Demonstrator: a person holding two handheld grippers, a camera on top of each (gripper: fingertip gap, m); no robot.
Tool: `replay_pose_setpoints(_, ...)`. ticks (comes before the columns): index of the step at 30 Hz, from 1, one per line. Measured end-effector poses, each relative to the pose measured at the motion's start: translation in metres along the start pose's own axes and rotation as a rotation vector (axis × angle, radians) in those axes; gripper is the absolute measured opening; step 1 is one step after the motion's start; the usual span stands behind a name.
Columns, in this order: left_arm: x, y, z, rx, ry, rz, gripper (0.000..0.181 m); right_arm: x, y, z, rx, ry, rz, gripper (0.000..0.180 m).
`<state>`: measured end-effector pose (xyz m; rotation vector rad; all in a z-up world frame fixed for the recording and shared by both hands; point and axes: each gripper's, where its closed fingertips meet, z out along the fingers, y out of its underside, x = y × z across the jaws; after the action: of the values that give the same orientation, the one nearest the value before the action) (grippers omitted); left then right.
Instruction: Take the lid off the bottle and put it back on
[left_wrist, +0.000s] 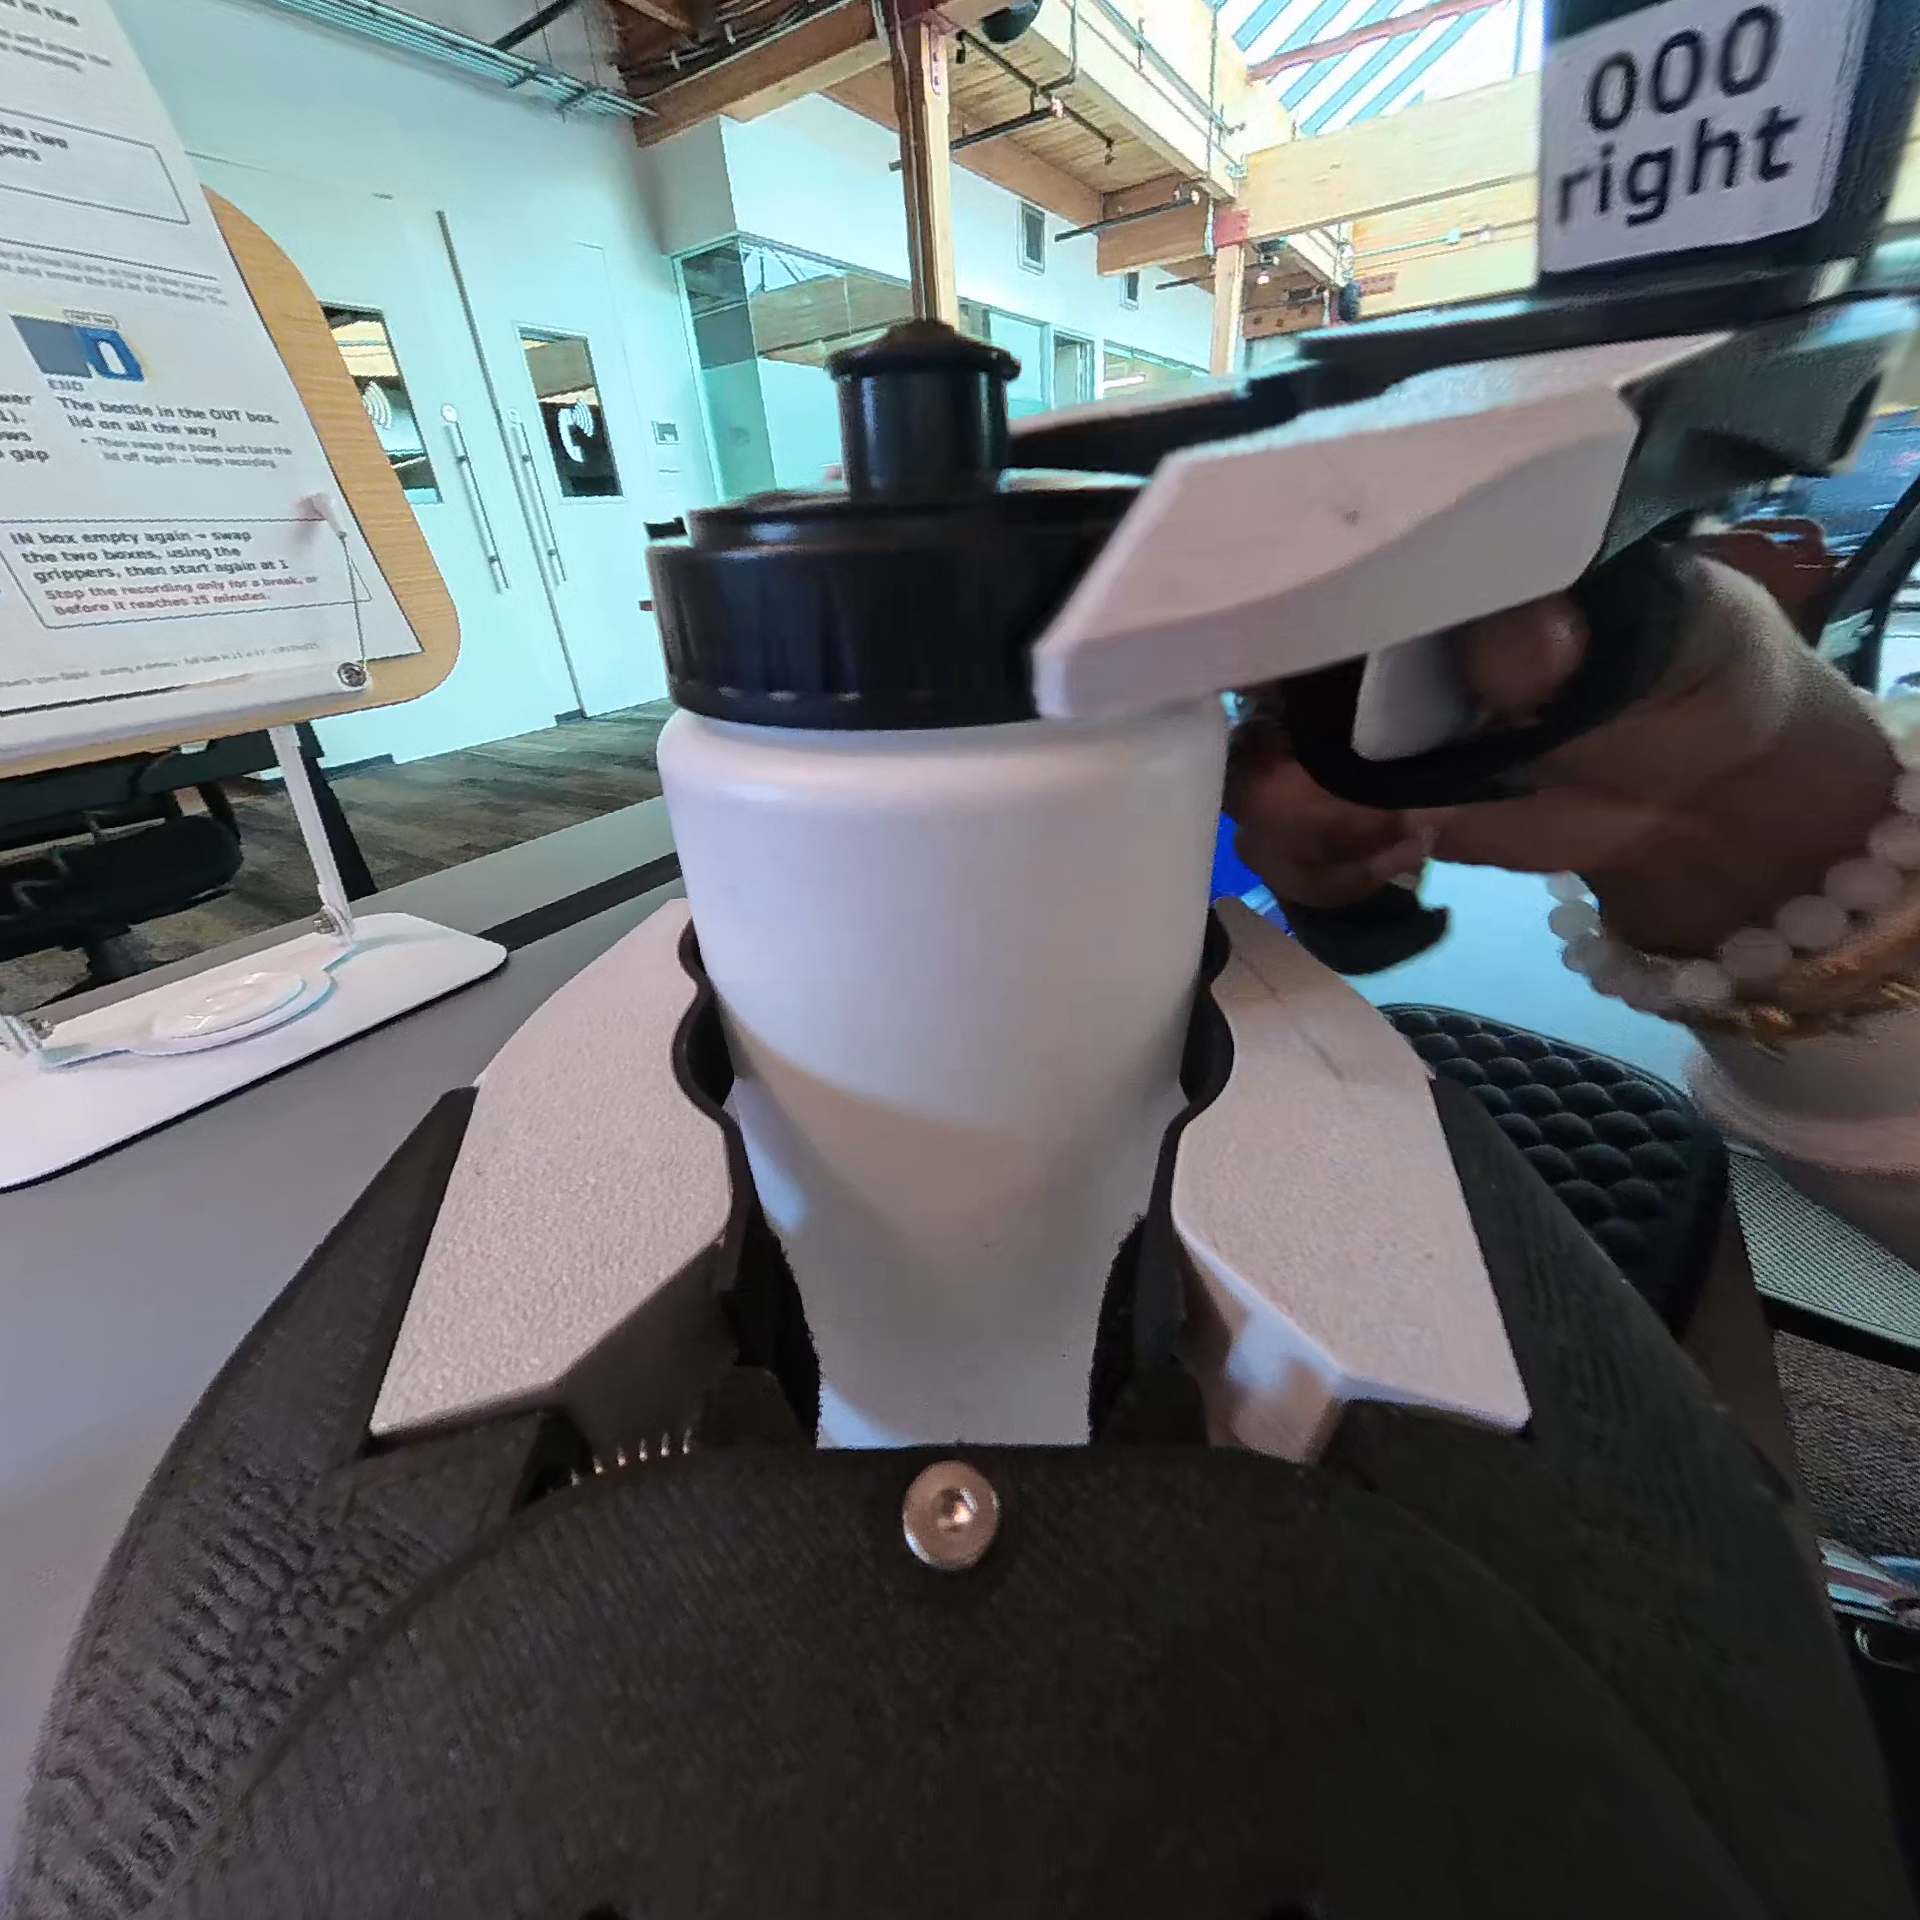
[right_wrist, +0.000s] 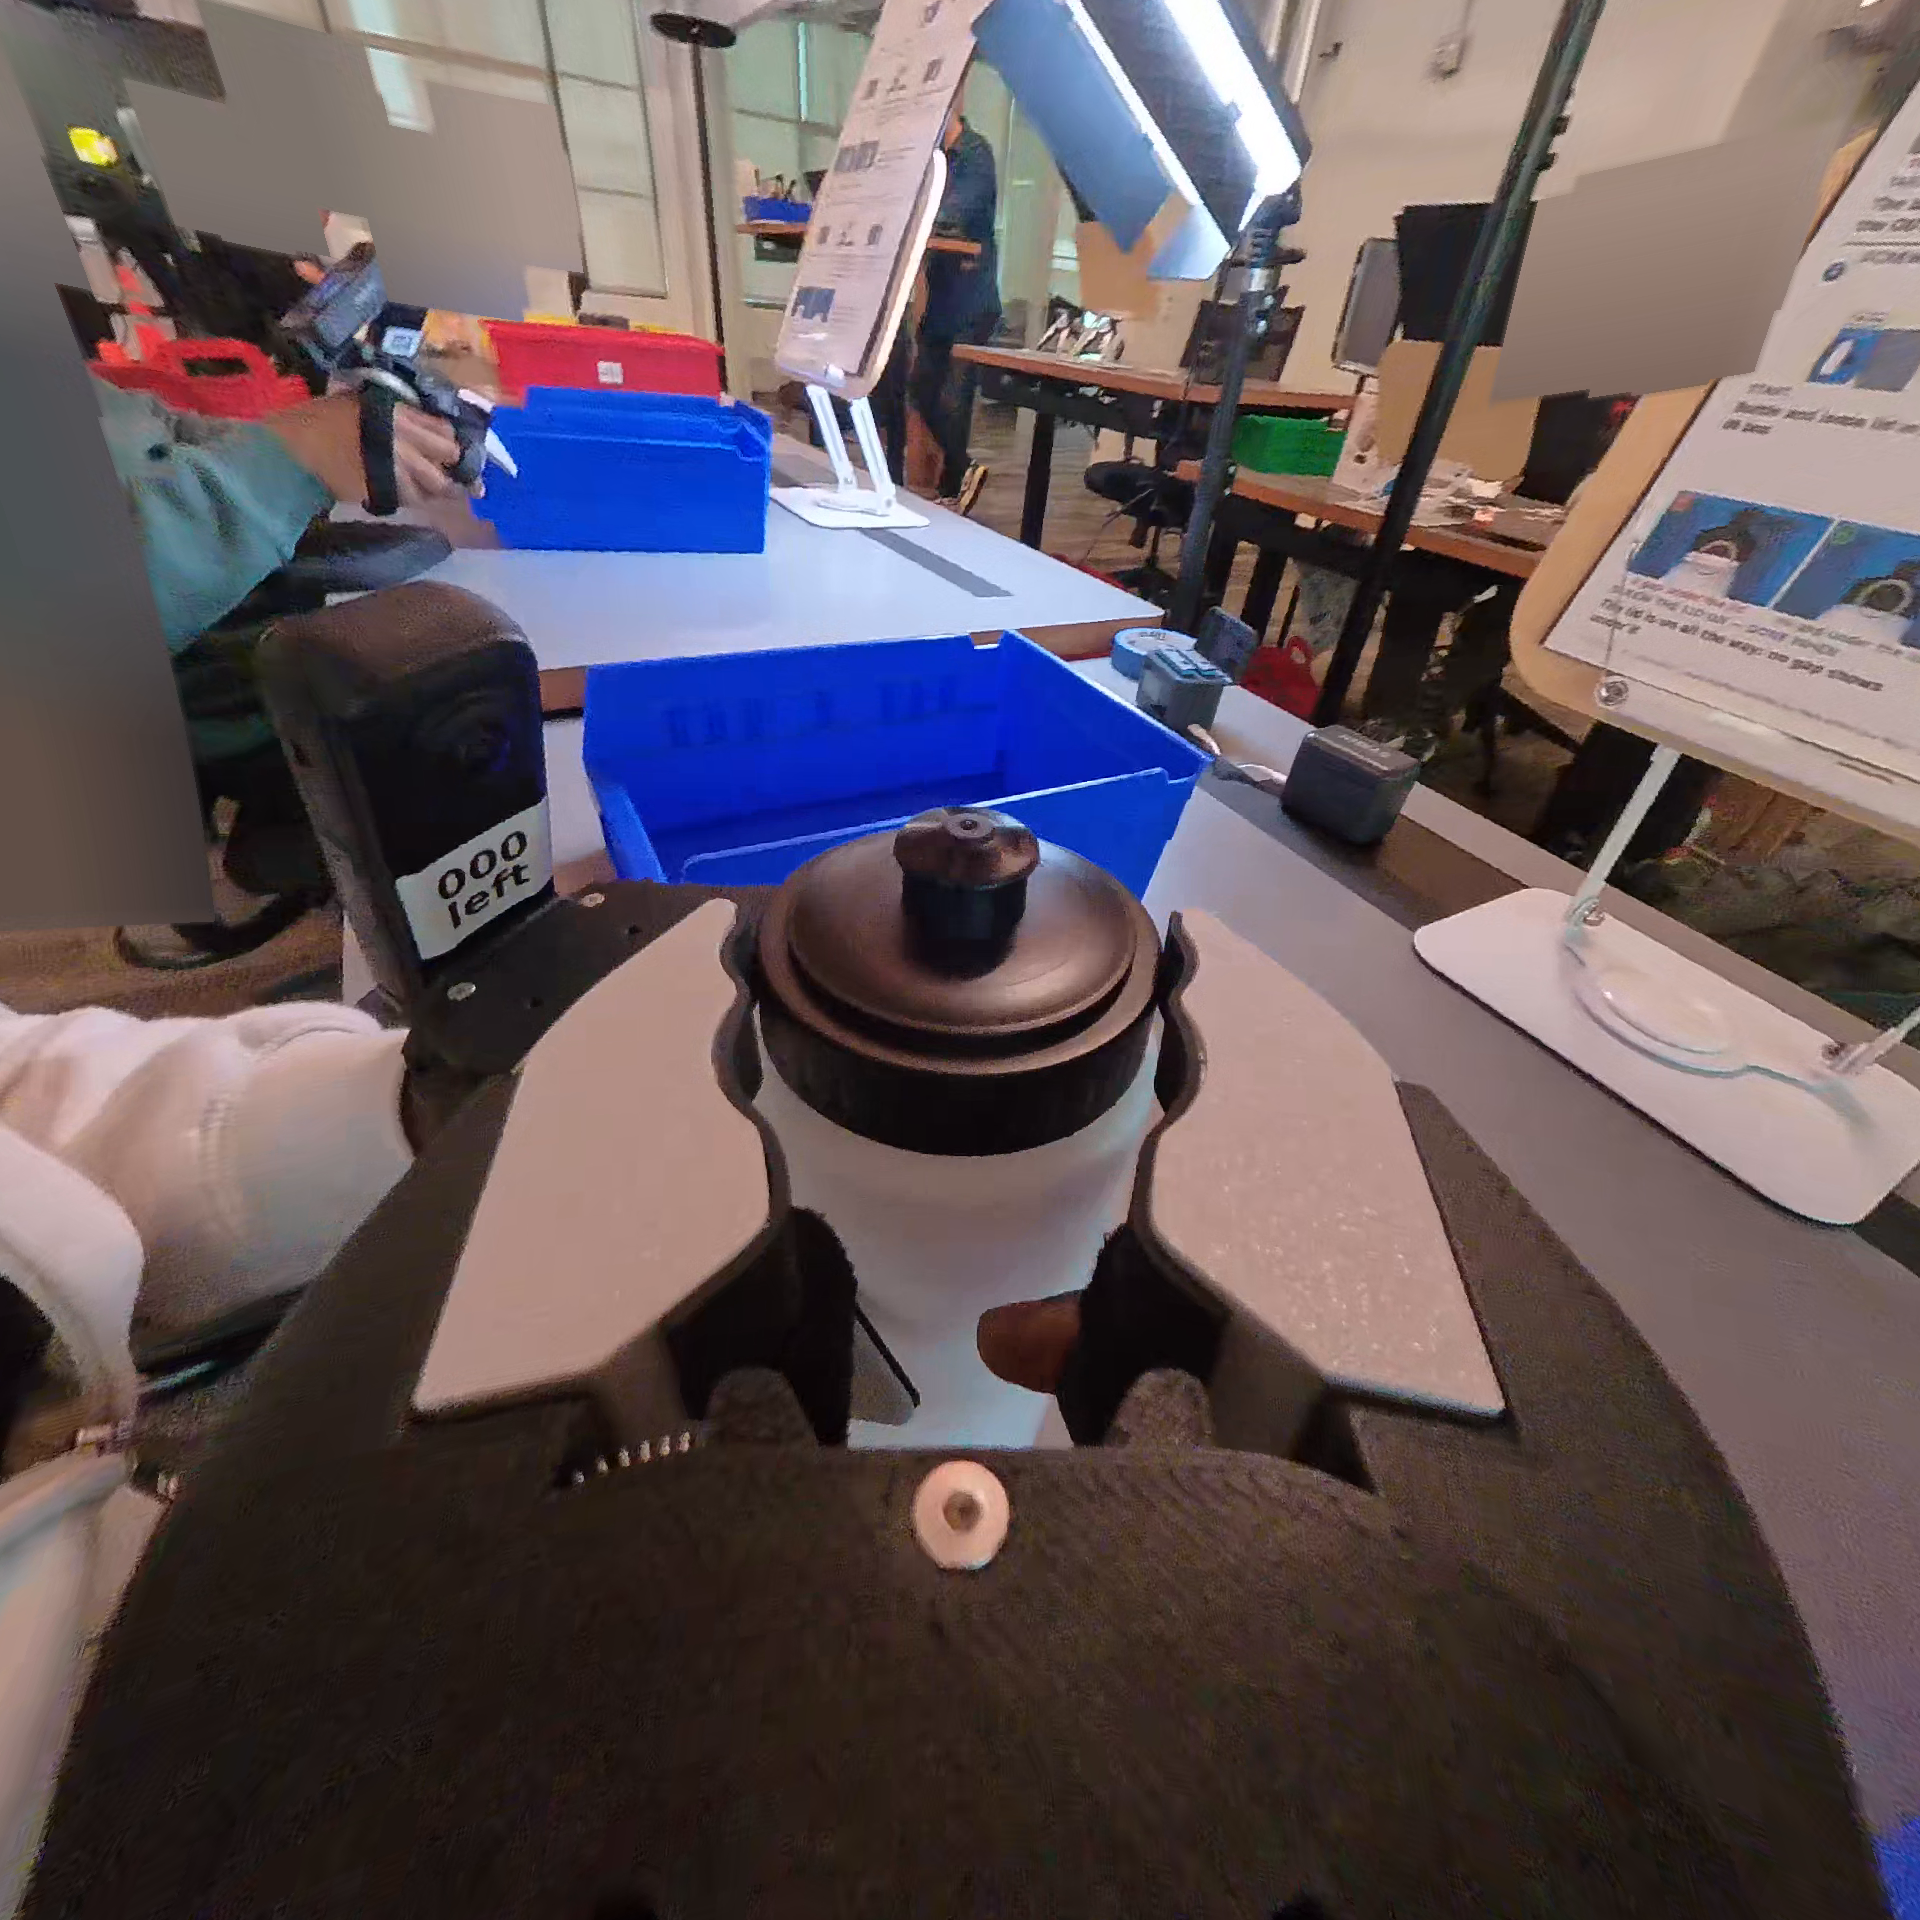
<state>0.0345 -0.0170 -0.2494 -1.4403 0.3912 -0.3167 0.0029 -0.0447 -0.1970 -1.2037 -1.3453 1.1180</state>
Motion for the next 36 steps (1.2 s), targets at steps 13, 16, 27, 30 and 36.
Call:
replay_pose_setpoints(13, 0.002, 0.001, 0.002, -0.001, 0.012, -0.016, 0.086, -0.003, -0.001, 0.006, 0.016, -0.12, -0.025, 0.077)
replay_pose_setpoints(16, 0.002, 0.0, 0.001, 0.003, 0.009, -0.01, 0.087, 0.002, -0.001, 0.006, 0.016, 0.112, -0.026, 0.077)
replay_pose_setpoints(27, 0.007, 0.0, 0.001, 0.016, 0.068, -0.036, 0.087, -0.011, 0.005, 0.004, -0.018, -0.302, -0.014, 0.077)
replay_pose_setpoints(30, 0.003, 0.0, 0.0, 0.01, 0.036, -0.028, 0.086, -0.005, 0.005, 0.007, 0.018, -0.111, 0.018, 0.077)
replay_pose_setpoints(36, 0.006, 0.0, 0.001, 0.012, 0.034, 0.001, 0.087, -0.003, 0.005, 0.002, 0.019, 0.006, 0.023, 0.077)
